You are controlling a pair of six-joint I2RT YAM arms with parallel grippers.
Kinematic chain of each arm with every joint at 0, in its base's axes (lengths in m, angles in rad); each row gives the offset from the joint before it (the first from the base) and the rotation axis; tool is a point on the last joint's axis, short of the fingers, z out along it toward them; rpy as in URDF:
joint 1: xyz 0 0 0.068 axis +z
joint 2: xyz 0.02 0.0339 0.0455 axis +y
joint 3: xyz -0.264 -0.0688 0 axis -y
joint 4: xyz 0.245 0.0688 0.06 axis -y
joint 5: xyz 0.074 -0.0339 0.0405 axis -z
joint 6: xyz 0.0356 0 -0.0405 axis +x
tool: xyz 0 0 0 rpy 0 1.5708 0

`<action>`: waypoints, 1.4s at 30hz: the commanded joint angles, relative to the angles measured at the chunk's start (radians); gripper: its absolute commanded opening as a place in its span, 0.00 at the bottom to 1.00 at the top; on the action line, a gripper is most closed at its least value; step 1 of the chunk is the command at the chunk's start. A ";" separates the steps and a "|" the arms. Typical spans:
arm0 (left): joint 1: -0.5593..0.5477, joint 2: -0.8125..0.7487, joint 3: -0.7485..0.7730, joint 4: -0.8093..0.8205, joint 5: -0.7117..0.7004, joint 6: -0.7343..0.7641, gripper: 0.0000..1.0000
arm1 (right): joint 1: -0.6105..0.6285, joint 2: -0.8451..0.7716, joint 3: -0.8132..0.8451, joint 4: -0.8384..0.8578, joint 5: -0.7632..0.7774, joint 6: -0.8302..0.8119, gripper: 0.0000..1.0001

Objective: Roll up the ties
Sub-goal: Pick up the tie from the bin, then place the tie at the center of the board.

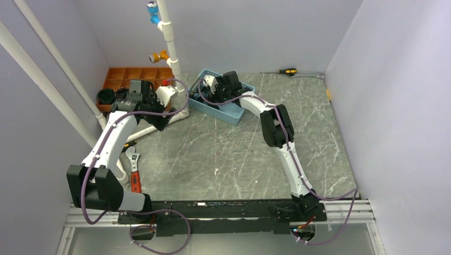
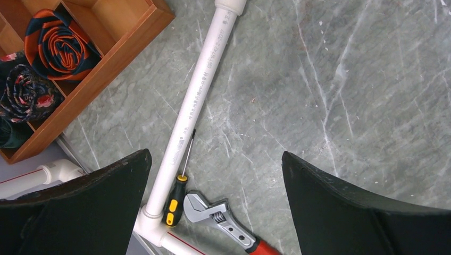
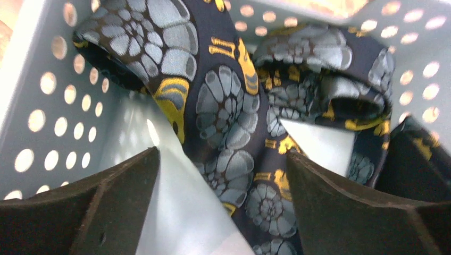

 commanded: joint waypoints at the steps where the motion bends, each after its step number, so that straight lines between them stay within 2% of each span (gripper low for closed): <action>1: -0.001 0.002 0.034 0.015 -0.028 0.018 0.99 | -0.003 0.037 0.039 0.158 -0.085 -0.129 0.80; 6: -0.001 0.007 0.035 0.020 -0.045 0.030 0.99 | -0.002 0.111 0.113 0.225 0.018 -0.077 0.48; 7: -0.001 0.006 0.031 0.021 -0.047 0.031 0.99 | -0.002 0.111 0.115 0.251 0.039 -0.050 0.34; 8: 0.001 0.006 0.027 0.025 -0.047 0.034 0.99 | -0.002 0.103 0.107 0.283 0.059 -0.022 0.14; 9: 0.000 0.006 0.023 0.029 -0.049 0.034 0.99 | -0.003 0.089 0.083 0.326 0.080 0.009 0.00; 13: 0.000 0.014 0.025 0.033 -0.043 0.022 0.99 | -0.020 -0.006 0.054 0.440 0.153 0.111 0.00; 18: 0.000 0.016 0.033 0.054 -0.012 0.014 0.99 | -0.082 -0.102 0.163 0.402 0.168 0.349 0.00; 31: 0.000 -0.004 0.000 0.122 0.024 -0.041 0.99 | -0.184 -0.511 0.123 0.239 0.012 0.698 0.00; 38: 0.000 -0.011 -0.014 0.133 0.040 -0.065 0.99 | -0.144 -0.701 0.099 0.140 -0.142 0.816 0.00; 42: 0.004 -0.020 -0.006 0.143 0.033 -0.088 0.99 | -0.085 -0.786 0.021 0.127 -0.205 0.905 0.00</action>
